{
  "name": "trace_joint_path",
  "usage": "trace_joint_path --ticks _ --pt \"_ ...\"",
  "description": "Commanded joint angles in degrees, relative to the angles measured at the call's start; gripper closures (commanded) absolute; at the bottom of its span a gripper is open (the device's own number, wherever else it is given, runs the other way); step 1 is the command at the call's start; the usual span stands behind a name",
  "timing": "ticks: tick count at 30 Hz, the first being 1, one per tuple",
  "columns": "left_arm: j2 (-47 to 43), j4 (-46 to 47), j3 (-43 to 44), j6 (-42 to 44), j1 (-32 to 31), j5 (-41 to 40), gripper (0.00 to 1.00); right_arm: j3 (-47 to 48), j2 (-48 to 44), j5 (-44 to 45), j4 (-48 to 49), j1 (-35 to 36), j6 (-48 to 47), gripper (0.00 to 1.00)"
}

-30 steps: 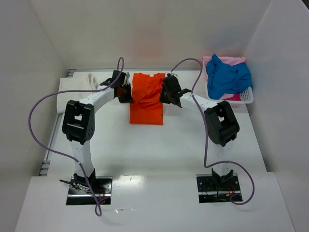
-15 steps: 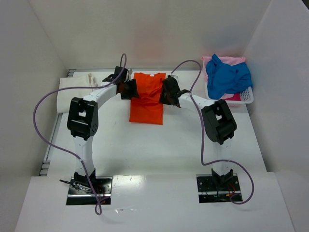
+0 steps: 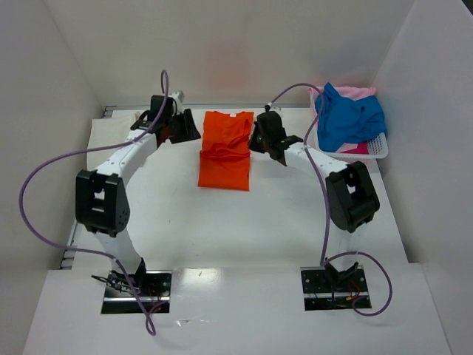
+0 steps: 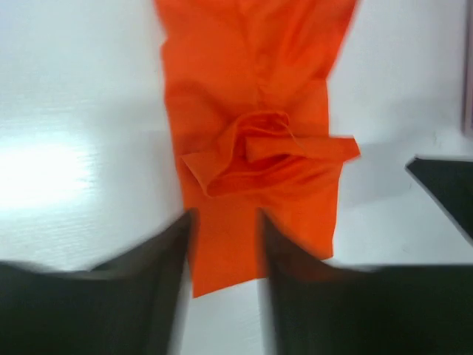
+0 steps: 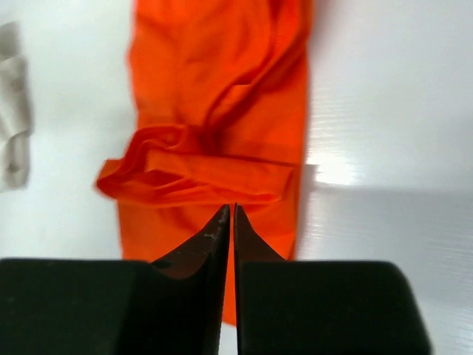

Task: Fold and stack the t-shirts
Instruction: Fold the folded rectangular tshirt in 1/3 of the way

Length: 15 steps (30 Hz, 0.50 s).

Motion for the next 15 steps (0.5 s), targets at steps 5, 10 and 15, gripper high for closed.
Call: trace_joint_path --ticks 5,10,15 --pt "-0.68 9.03 -9.96 -3.13 -2.52 9.91 0.96 -3.65 -0.49 -12.18 6.96 -0.28 1.82 1.00" --pt "4.71 10.65 -10.31 -4.36 -2.52 11.12 0.99 -4.70 2.04 -14.32 7.58 0.07 3.05 1.00" --pt "9.26 11.79 -7.55 -4.37 -2.52 11.12 1.00 -3.17 5.22 -14.94 6.96 0.25 3.05 0.99"
